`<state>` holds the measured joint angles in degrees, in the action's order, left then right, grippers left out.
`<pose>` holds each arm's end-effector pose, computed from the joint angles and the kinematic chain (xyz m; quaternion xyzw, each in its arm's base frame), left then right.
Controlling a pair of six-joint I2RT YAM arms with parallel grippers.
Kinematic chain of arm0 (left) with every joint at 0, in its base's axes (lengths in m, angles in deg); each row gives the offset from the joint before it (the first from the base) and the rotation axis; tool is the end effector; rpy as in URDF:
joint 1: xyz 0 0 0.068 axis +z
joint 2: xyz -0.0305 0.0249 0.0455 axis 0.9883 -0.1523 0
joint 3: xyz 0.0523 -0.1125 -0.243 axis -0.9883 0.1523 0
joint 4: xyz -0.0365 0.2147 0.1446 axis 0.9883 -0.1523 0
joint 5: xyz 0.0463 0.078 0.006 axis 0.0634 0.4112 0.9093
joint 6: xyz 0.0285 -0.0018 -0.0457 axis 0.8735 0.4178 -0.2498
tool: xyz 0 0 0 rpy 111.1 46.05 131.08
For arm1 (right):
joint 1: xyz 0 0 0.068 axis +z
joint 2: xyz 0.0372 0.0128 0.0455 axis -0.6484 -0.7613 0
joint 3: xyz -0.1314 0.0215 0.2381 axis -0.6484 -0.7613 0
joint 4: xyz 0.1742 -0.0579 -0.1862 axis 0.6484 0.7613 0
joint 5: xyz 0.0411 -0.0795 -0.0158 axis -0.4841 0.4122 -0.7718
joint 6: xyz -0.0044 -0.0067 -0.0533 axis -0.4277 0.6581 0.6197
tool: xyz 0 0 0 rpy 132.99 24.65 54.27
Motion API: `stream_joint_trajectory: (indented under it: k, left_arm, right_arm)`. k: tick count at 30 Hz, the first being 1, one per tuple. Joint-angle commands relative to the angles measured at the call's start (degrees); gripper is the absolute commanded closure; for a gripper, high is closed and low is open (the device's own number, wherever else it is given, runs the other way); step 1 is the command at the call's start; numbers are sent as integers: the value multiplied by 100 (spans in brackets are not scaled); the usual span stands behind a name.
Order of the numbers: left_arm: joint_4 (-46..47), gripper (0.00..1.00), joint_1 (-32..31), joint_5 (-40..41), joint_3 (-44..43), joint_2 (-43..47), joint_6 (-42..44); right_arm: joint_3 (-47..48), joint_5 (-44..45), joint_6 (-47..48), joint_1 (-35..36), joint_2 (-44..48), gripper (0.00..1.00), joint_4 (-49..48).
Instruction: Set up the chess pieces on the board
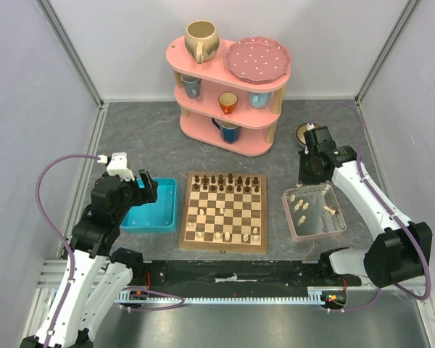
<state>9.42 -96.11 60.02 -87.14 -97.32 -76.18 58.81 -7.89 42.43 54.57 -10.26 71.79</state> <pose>0.1169 -0.0266 0.3058 -0.0267 0.8436 -0.0843 0.5296 0.2457 0.0587 0.2751 0.1097 0.9647 0.0406 0.2359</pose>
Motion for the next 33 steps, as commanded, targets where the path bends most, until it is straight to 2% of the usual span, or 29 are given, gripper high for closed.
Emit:
stream_joint_trajectory:
  k: [1, 5, 6, 12, 18, 22, 33]
  left_arm:
    - [184, 15, -24, -41, 6, 18, -110]
    - [184, 15, -16, -68, 5, 18, -101]
    - [184, 15, -24, -68, 6, 1, -110]
    - [184, 15, -24, -68, -12, -26, -110]
    - [184, 15, -24, -59, -3, -35, -110]
    - [184, 15, -24, -68, -3, -35, -110]
    - [184, 15, -24, -77, -3, -26, -110]
  right_arm:
    - [464, -55, 51, 96, 260, 90, 455]
    - [798, 14, -272, 754, 217, 91, 702]
    - [825, 67, -387, 1191, 182, 91, 728]
    - [974, 252, -1160, 2817, -169, 90, 659]
    - [1167, 331, -1645, 4198, -644, 90, 641]
    - [1238, 375, -1899, 4640, -873, 90, 579]
    - [1001, 217, -2128, 5202, -1365, 90, 175]
